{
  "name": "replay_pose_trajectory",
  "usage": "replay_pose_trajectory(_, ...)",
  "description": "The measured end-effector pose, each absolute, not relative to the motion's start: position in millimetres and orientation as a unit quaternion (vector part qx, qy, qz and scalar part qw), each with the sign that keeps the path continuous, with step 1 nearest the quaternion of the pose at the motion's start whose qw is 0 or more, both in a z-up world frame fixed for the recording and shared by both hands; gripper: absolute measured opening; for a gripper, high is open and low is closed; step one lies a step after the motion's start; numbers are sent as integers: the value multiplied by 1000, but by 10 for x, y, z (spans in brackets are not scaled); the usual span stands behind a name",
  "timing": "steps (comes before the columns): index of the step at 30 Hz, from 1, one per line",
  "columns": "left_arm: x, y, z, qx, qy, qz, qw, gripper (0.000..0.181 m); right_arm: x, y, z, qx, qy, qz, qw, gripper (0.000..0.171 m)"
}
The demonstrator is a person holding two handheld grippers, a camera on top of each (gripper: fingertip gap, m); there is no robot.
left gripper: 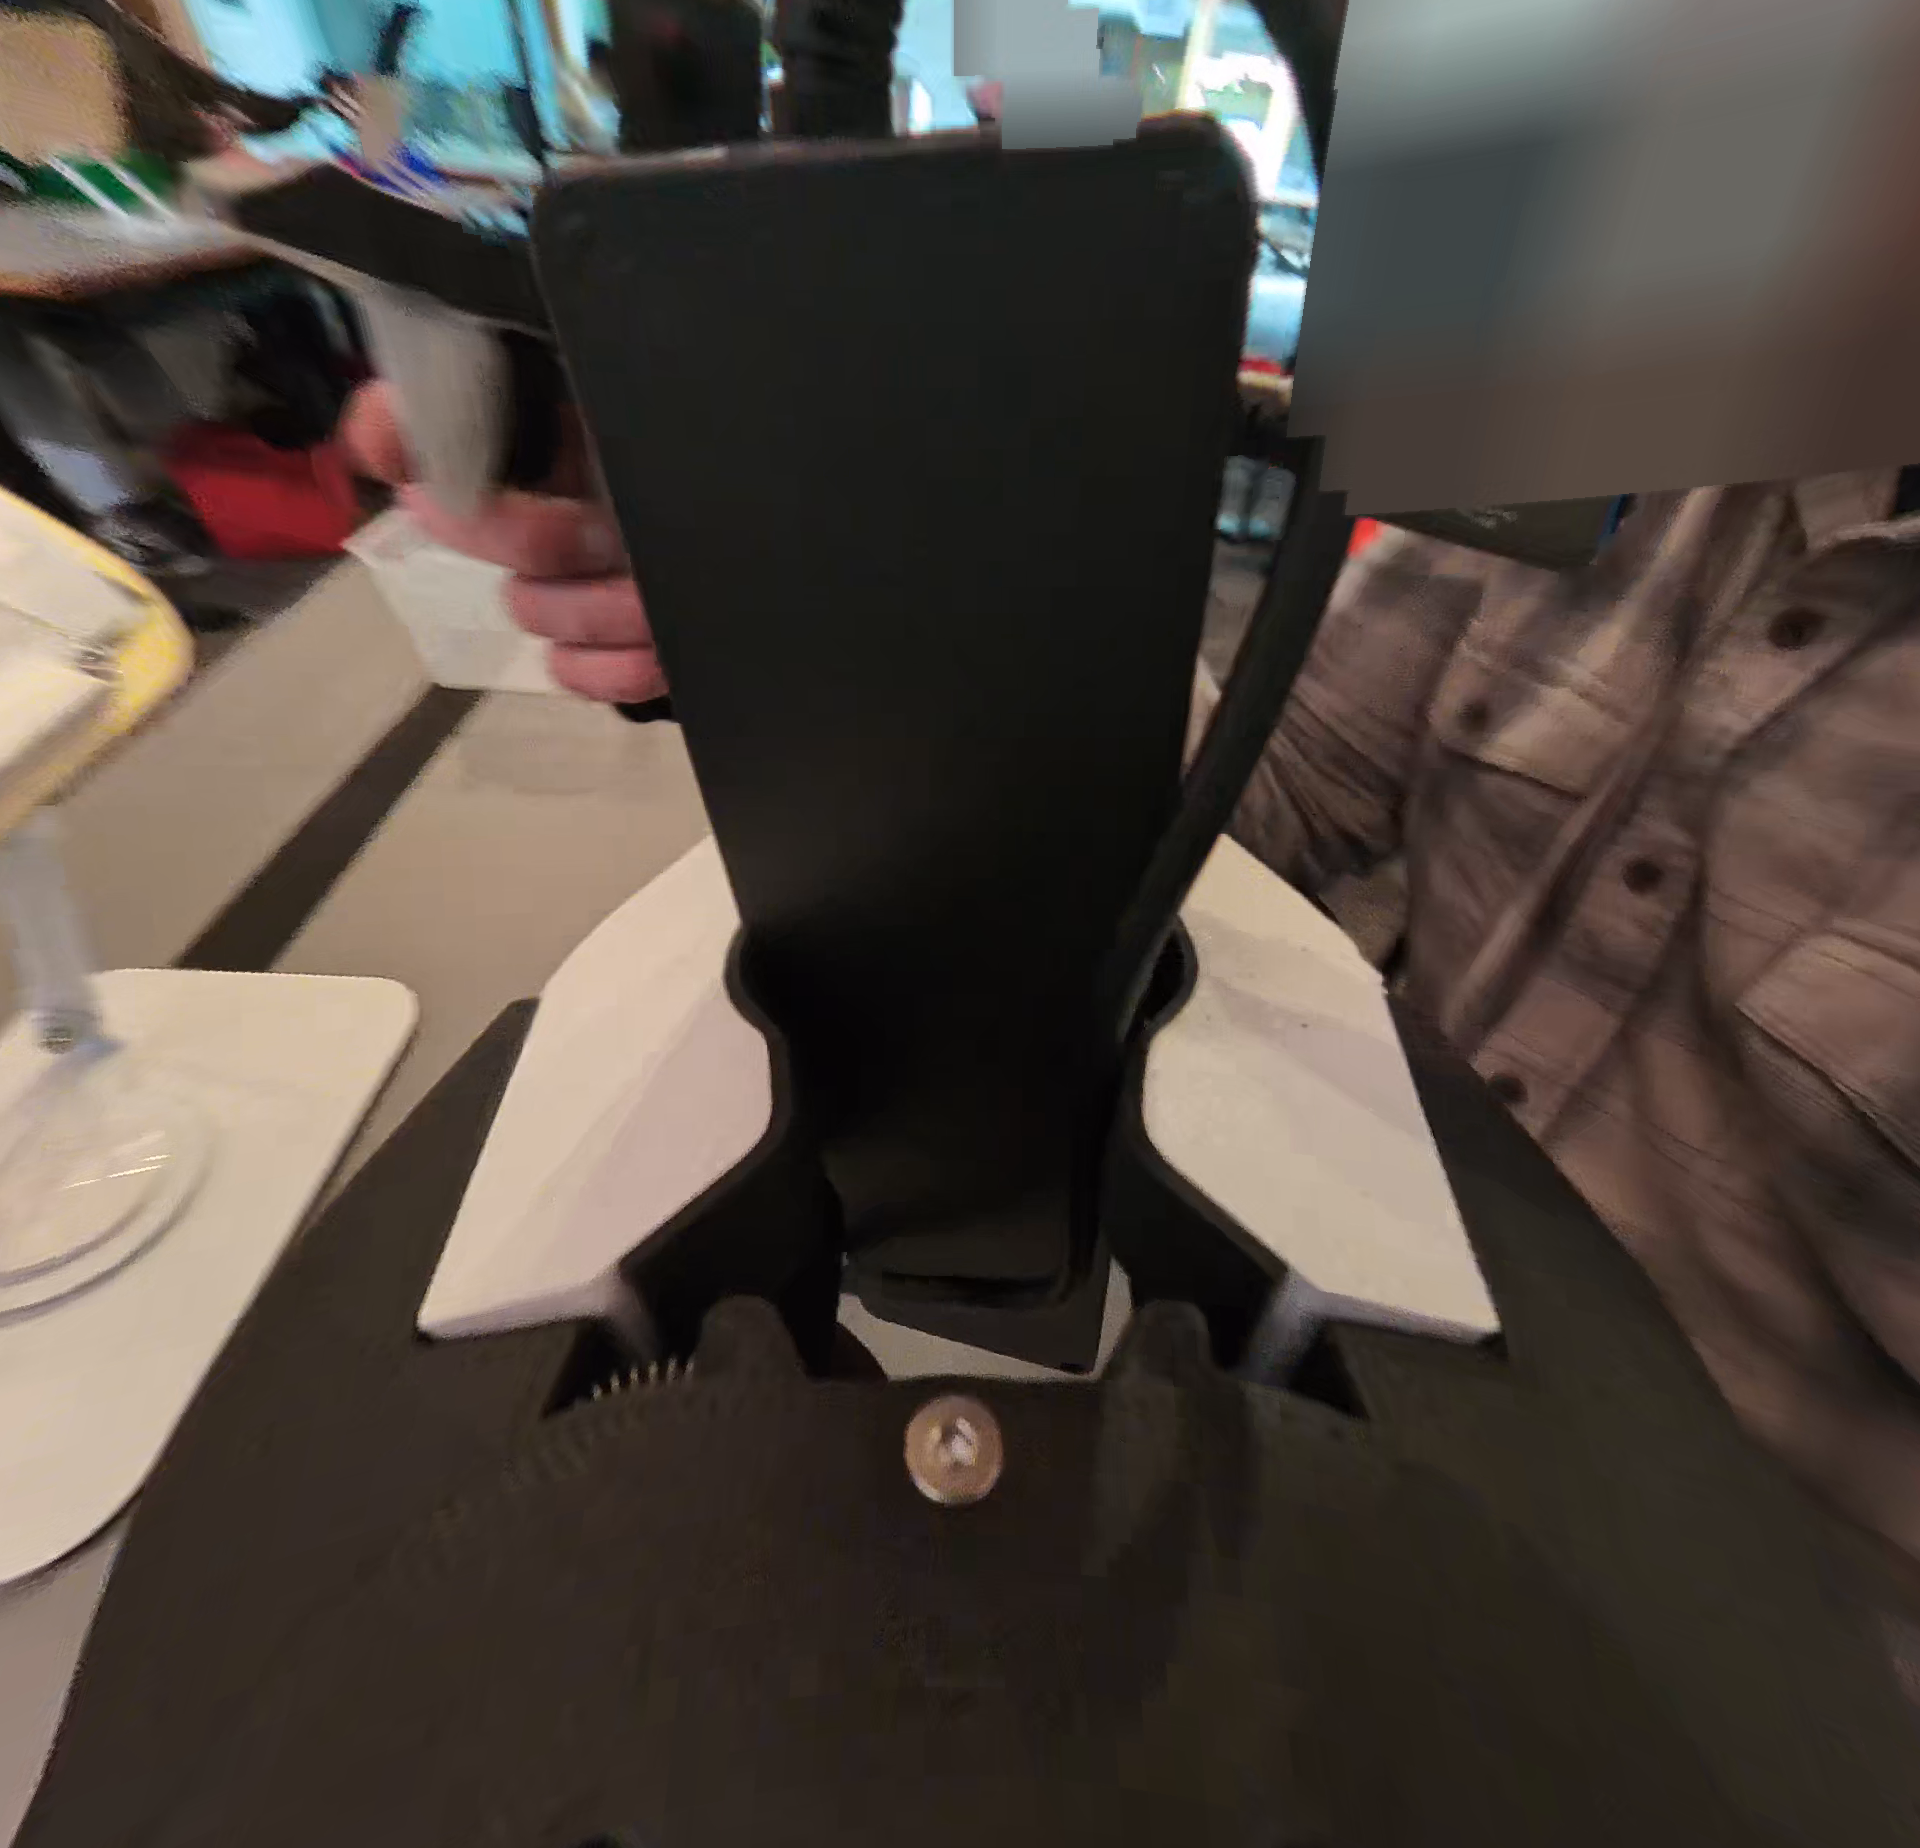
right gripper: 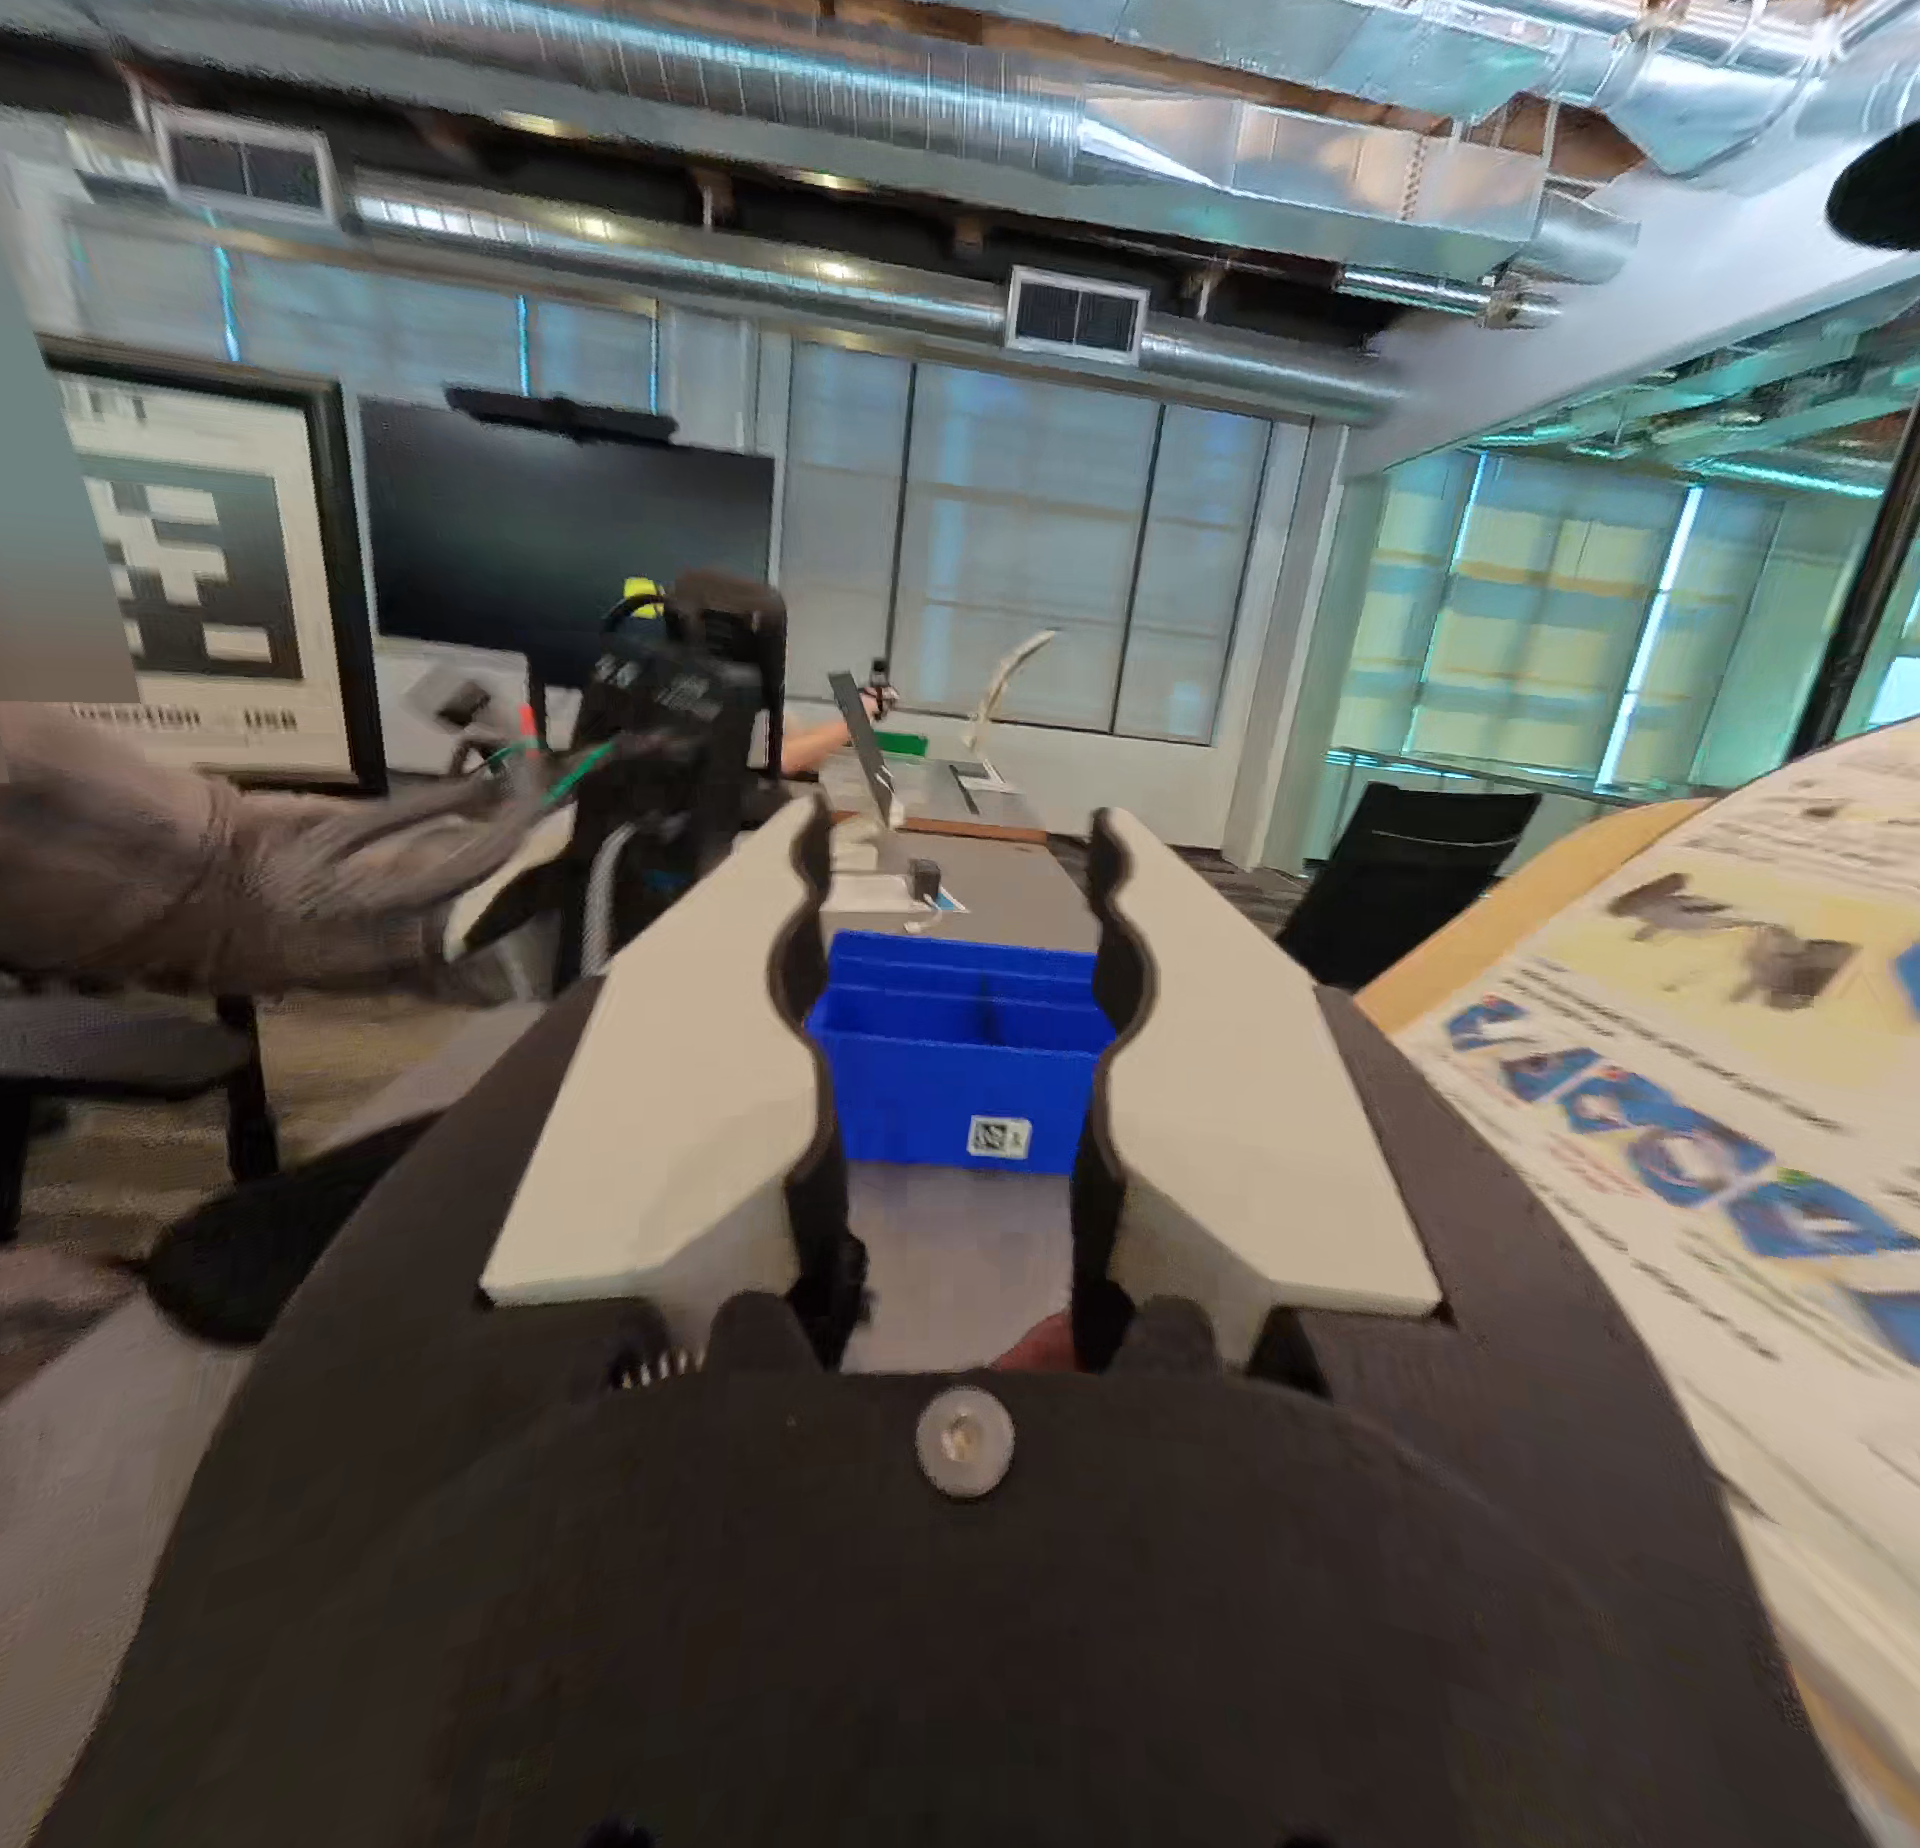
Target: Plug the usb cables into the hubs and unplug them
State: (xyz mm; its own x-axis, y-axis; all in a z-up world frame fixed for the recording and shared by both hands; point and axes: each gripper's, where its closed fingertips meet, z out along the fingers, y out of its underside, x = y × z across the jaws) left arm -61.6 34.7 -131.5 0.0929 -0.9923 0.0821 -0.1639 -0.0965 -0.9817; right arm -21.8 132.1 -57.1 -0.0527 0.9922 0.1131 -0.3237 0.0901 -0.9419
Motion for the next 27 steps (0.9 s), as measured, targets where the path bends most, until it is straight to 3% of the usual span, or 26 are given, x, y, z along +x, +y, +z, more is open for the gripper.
replay_pose_trajectory(1,-678,424,-1254,-587,478,-448,475,68,-106,1298,-569,-361,-470,553,586,33)
replay_pose_trajectory(4,-853,622,-1075,-593,436,-428,524,68,166,988,-642,-326,-546,532,559,19)
replay_pose_trajectory(6,-933,712,-974,-593,420,-422,542,68,193,640,-727,-291,-606,534,513,27)
replay_pose_trajectory(9,-1008,866,-848,-600,400,-400,565,68,-197,443,-896,-306,-659,490,482,52)
replay_pose_trajectory(13,-1044,1006,-695,-605,384,-378,586,72,-892,648,-1087,-375,-648,432,503,74)
replay_pose_trajectory(20,-965,1087,-528,-603,375,-366,602,68,-1405,742,-1253,-413,-610,438,515,86)
replay_pose_trajectory(21,-935,1089,-535,-605,378,-365,598,69,-1457,871,-1250,-438,-588,424,531,80)
replay_pose_trajectory(23,-872,1085,-531,-602,381,-366,598,68,-1528,969,-1270,-458,-568,416,543,89)
replay_pose_trajectory(27,-730,1054,-551,-600,394,-369,590,72,-1617,853,-1324,-441,-574,439,532,68)
